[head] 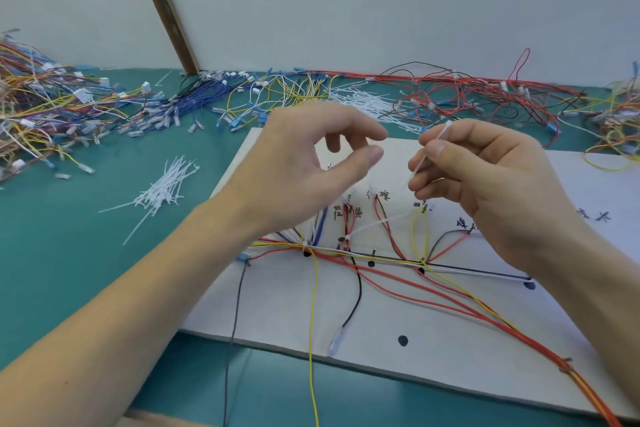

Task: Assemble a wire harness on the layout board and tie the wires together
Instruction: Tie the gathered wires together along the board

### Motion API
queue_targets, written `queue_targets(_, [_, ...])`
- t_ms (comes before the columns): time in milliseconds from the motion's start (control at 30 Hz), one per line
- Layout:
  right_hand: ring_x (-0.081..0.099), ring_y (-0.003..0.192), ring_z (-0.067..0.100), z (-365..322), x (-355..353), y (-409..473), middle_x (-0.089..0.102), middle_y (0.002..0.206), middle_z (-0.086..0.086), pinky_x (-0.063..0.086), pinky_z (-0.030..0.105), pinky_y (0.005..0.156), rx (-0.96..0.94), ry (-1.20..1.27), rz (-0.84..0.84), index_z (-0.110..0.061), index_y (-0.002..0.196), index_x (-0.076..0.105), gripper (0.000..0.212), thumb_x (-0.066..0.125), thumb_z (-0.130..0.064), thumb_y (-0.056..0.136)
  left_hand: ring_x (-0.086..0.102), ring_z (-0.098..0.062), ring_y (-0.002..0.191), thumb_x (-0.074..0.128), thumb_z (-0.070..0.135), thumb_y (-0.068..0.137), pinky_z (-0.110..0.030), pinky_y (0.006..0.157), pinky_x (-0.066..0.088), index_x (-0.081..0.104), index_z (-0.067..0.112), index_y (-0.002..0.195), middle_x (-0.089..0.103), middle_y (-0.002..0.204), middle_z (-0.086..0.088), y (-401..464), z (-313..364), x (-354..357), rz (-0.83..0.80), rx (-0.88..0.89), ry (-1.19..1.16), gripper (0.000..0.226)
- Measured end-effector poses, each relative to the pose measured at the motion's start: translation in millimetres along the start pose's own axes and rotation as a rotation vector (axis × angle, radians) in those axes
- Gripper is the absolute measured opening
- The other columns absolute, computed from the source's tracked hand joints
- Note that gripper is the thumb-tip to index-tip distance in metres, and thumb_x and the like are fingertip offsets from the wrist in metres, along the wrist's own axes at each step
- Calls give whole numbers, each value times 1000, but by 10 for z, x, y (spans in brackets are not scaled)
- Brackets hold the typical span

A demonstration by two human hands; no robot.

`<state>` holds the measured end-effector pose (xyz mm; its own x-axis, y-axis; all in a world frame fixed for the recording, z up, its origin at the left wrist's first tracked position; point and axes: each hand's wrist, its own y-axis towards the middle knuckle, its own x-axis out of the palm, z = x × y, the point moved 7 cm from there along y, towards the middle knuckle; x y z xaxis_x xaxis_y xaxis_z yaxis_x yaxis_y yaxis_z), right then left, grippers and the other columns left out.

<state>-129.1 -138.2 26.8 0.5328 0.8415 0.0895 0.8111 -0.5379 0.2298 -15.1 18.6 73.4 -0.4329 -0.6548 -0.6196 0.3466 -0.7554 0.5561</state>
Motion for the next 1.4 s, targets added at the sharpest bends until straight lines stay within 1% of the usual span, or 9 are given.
queue_targets(200, [70, 63, 24, -10, 46, -25, 72, 79, 11, 58, 29, 58, 18, 143, -69, -13, 90, 73, 17, 60, -3, 95, 62, -10, 67, 67, 50, 87, -16, 60, 44, 74, 34, 81, 69, 72, 21, -406, 294, -152, -383, -99, 247, 19])
queue_targets(367, [68, 60, 21, -58, 59, -33, 72, 77, 9, 56, 25, 55, 52, 234, -153, -15, 86, 72, 7, 68, -10, 85, 50, 3, 95, 50, 65, 91, -24, 86, 47, 62, 44, 112, 63, 95, 23, -1014, 388, 209, -370, -257, 343, 32])
queue_targets(533, [78, 72, 35, -114, 336, -375, 77, 87, 19, 63, 34, 63, 242, 206, -812, -14, 93, 74, 9, 78, -20, 88, 60, -12, 90, 63, 35, 89, -34, 74, 56, 74, 34, 92, 63, 81, 15, -1125, 376, 287, -303, -277, 465, 11])
queue_targets(633, [77, 89, 42, 57, 430, -542, 77, 101, 24, 64, 43, 76, 350, 4, -969, -13, 97, 73, 4, 74, -15, 94, 61, -12, 83, 64, 34, 82, -32, 65, 56, 74, 33, 84, 60, 74, 15, -1156, 388, 259, -289, -319, 498, 10])
queue_targets(733, [76, 98, 38, 191, 438, -549, 77, 105, 22, 63, 41, 83, 384, -164, -927, -15, 94, 74, 3, 70, -15, 95, 53, -8, 86, 63, 38, 86, -31, 71, 53, 69, 33, 82, 56, 74, 18, -1174, 357, 260, -284, -334, 484, 9])
queue_targets(867, [76, 99, 35, 200, 364, -478, 78, 102, 19, 62, 30, 73, 413, -244, -802, -16, 87, 73, 9, 68, -14, 94, 48, -5, 83, 54, 57, 86, -27, 72, 45, 66, 32, 77, 54, 71, 18, -1002, 268, 253, -263, -333, 500, 30])
queue_targets(1133, [78, 91, 33, 181, 317, -416, 79, 99, 19, 64, 35, 69, 457, -236, -704, -16, 86, 72, 11, 69, -12, 96, 55, -1, 80, 78, 45, 84, -15, 68, 38, 76, 34, 94, 62, 78, 18, -668, 4, 361, -282, -386, 384, 15])
queue_targets(1300, [76, 77, 28, 49, 152, -181, 78, 92, 16, 58, 29, 56, 247, -224, -379, -9, 79, 74, 13, 71, -5, 91, 53, 6, 75, 78, 43, 85, -8, 68, 36, 80, 36, 98, 57, 76, 21, -687, -45, 385, -270, -400, 322, 15])
queue_targets(1400, [77, 74, 29, 31, 72, -107, 78, 85, 15, 61, 31, 59, 138, -197, -199, -9, 80, 74, 16, 69, -2, 93, 53, -3, 78, 76, 44, 88, -17, 71, 38, 80, 36, 101, 55, 79, 19, -700, -31, 396, -272, -395, 336, 15])
